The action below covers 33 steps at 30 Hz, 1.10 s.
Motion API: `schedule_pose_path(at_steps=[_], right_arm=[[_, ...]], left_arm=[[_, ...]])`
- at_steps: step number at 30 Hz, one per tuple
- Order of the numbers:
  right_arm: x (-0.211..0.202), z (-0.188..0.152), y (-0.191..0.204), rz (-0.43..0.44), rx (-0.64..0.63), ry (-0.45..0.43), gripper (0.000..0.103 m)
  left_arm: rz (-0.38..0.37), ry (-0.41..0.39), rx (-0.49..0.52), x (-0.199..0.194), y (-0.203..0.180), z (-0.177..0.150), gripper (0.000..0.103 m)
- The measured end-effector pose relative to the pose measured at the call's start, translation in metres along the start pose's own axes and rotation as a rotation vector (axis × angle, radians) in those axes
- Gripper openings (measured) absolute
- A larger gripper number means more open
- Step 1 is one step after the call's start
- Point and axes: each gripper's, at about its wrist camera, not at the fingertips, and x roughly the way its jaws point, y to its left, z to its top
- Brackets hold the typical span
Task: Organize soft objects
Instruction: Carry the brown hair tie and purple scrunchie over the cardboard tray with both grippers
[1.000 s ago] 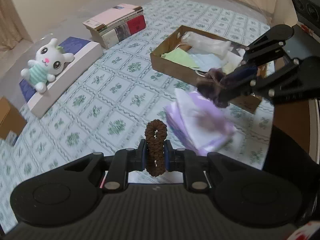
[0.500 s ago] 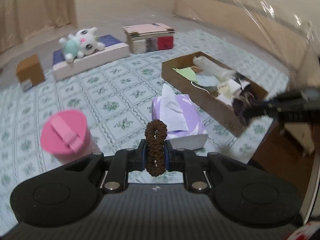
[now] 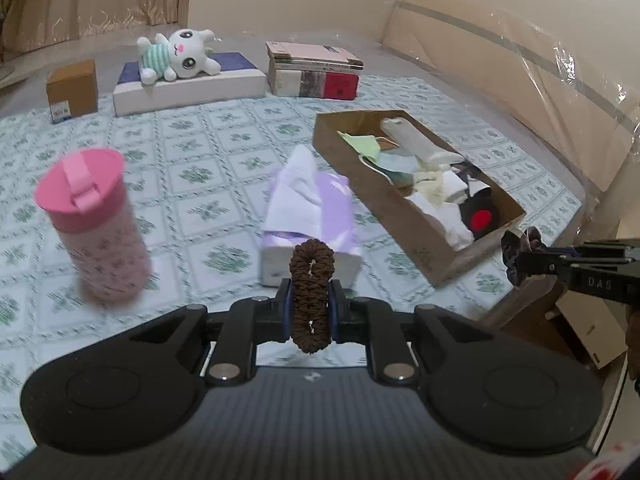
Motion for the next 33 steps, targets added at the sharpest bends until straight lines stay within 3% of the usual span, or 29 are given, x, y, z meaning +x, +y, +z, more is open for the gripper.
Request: schedule_pose_path(at_steps=[14, 33], right_arm=[[-0.026, -0.009, -0.047, -0.058, 0.097, -0.026, 0.014], [-0.016, 0.012, -0.095, -0.096, 0.087, -0.054, 0.014]], left_arm=[[-0.158, 0.051, 0.052, 0.037, -0.085, -0.001, 0.015], [-0.183, 0.024, 0.073, 0.088, -0.14, 0.037, 0.015]])
